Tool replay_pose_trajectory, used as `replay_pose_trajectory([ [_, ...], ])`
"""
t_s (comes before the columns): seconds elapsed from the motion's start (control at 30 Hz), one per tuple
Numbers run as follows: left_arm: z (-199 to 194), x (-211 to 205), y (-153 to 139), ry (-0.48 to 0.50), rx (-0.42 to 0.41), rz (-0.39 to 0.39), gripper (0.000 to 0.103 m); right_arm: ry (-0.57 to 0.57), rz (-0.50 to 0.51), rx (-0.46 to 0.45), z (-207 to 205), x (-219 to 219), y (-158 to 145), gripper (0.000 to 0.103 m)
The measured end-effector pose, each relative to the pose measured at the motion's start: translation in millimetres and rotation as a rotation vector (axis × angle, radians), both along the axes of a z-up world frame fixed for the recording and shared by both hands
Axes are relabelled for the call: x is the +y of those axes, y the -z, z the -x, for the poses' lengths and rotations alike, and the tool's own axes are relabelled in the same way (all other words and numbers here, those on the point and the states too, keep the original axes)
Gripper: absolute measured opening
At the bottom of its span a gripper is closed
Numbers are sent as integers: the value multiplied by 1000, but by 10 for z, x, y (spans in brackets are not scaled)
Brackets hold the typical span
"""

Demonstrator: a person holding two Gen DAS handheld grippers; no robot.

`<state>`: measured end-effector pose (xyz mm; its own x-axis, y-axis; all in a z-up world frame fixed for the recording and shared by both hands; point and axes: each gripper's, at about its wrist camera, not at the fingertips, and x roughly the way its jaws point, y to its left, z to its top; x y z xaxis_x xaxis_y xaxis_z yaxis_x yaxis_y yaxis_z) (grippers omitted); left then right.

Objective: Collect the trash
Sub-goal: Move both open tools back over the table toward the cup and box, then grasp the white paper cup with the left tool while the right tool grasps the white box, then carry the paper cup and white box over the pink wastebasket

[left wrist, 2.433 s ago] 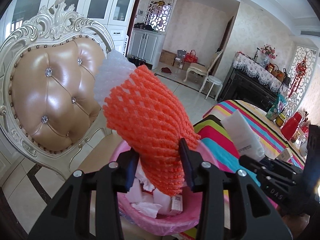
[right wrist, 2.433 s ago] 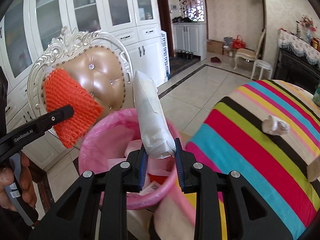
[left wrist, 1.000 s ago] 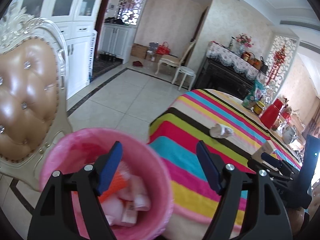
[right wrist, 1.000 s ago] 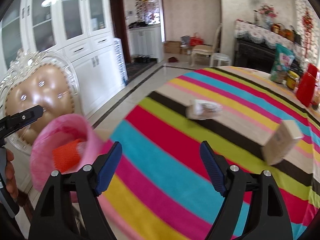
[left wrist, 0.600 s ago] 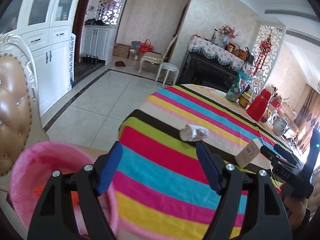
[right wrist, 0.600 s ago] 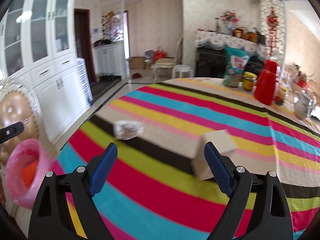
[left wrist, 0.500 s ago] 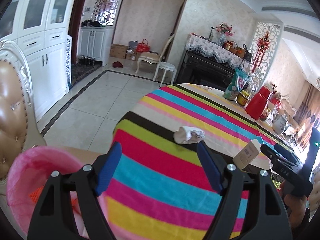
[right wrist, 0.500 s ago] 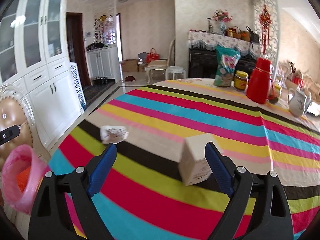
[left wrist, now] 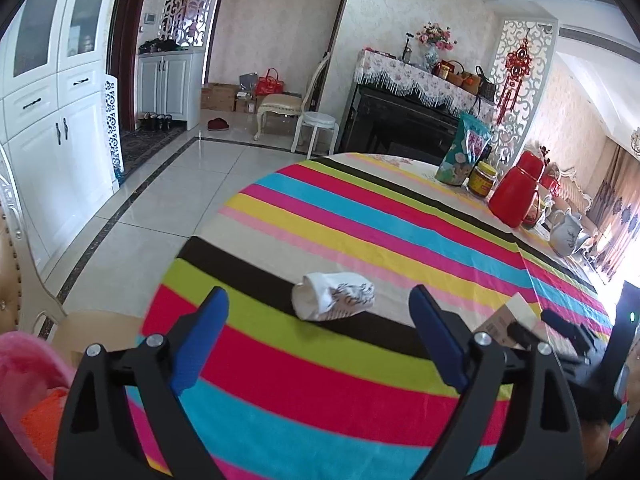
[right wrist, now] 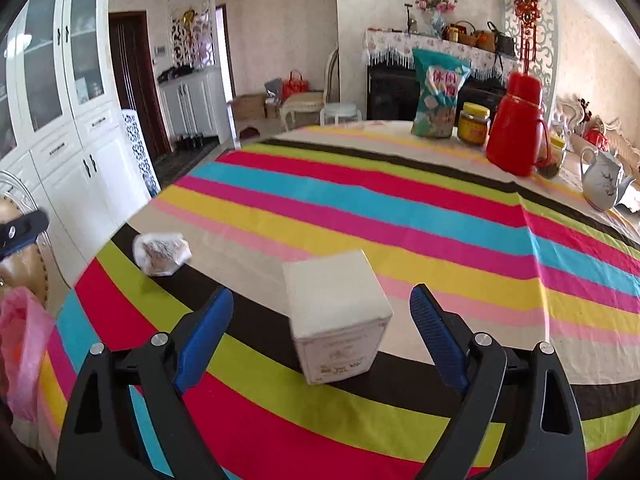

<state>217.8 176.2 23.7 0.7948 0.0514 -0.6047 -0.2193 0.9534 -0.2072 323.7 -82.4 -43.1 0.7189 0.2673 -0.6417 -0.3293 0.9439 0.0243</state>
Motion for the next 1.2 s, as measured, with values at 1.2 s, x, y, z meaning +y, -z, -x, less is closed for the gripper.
replay_pose_trajectory([
  [1.2, -644, -286, 640, 10, 165, -80, 64, 15, -47, 71, 43, -21, 104, 50],
])
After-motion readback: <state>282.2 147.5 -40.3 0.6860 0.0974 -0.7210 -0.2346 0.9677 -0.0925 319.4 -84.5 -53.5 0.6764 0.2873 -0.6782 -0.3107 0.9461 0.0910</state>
